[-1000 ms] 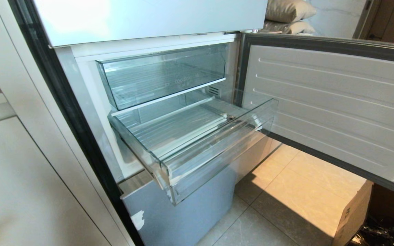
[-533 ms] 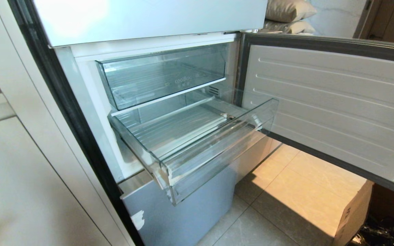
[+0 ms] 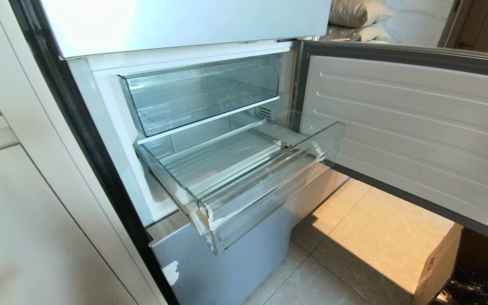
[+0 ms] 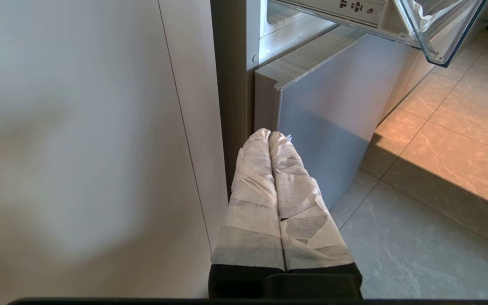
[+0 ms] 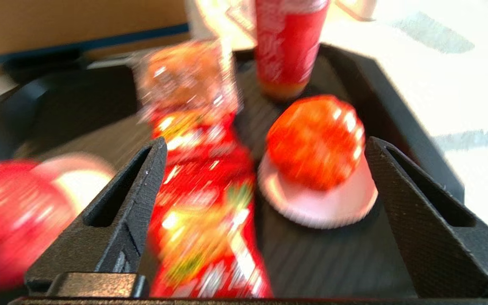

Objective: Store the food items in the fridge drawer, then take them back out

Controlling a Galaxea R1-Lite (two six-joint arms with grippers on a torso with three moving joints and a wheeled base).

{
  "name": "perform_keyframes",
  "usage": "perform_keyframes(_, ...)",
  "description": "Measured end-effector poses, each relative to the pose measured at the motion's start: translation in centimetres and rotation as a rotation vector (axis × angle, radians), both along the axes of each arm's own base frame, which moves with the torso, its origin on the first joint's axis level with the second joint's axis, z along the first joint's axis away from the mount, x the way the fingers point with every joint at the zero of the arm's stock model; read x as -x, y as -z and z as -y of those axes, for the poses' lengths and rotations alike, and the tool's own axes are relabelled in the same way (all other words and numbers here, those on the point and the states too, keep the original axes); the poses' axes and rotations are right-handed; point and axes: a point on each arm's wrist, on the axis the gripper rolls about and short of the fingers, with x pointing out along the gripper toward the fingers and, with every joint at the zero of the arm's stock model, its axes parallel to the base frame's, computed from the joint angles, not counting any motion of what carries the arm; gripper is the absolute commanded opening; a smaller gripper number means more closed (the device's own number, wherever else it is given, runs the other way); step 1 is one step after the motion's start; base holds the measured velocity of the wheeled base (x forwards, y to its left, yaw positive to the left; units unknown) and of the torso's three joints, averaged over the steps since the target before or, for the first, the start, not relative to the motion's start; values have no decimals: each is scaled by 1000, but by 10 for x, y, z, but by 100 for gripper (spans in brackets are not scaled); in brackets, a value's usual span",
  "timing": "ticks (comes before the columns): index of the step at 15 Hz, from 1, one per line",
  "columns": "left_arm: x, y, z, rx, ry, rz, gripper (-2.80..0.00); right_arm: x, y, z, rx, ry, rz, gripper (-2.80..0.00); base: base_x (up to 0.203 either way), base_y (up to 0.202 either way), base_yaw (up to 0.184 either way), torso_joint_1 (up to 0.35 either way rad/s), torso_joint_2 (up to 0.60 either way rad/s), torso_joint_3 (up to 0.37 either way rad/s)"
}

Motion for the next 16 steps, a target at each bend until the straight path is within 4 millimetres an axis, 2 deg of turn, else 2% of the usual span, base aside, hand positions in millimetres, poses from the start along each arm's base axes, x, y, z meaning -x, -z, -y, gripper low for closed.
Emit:
perform_keyframes(3, 0, 0, 0, 0, 0, 0, -280, 1, 8, 20, 4, 19, -14, 0, 0, 0, 0, 0, 0, 0)
perform_keyframes(11, 0, 0, 0, 0, 0, 0, -280, 3, 36, 45, -24, 6, -6, 0, 0, 0, 0, 0, 0, 0)
perform_keyframes(16, 0, 0, 0, 0, 0, 0, -280, 8, 39, 63, 12, 29, 6, 0, 0, 0, 0, 0, 0, 0)
